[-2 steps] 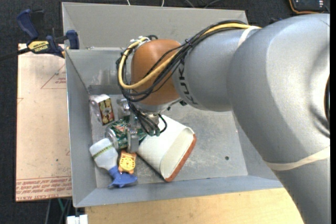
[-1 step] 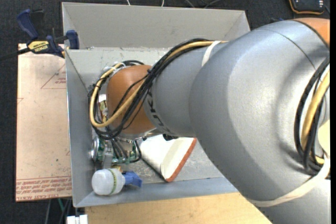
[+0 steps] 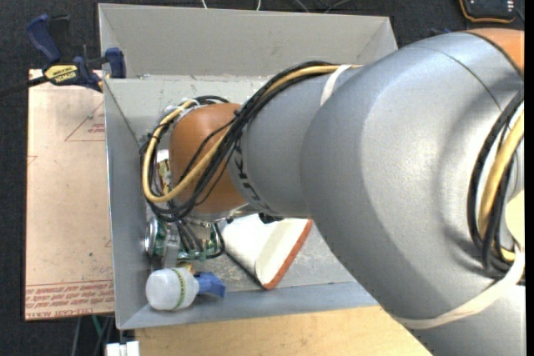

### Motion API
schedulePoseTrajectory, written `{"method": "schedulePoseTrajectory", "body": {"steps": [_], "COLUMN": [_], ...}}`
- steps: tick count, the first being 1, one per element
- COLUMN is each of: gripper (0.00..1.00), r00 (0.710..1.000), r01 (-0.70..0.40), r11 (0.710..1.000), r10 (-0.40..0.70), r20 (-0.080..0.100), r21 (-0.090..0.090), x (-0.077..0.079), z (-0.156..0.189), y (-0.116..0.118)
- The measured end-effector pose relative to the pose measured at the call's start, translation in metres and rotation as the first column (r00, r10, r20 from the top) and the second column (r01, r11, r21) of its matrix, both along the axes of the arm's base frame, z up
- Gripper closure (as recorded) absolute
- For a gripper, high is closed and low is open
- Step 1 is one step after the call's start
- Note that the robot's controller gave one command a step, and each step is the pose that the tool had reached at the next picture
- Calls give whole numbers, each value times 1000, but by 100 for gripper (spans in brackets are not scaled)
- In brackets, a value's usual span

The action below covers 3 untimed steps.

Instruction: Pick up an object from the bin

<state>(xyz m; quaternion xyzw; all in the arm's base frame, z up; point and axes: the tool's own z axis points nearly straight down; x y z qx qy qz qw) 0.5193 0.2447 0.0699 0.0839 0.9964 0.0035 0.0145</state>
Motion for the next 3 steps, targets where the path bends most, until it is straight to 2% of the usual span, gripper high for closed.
{"method": "schedulePoseTrajectory", "body": {"steps": [1,2,3], "gripper": [100,100,100], "r00": [1000,1000,1000], "r01": [0,-1,-1], "r11": [1000,1000,1000], "r10": [0,1,1], "r20": [-8,2,1], "r21": [-2,3,3], "x": [-3,0,0], "z": [14,46,53], "y": [0,1,1]}}
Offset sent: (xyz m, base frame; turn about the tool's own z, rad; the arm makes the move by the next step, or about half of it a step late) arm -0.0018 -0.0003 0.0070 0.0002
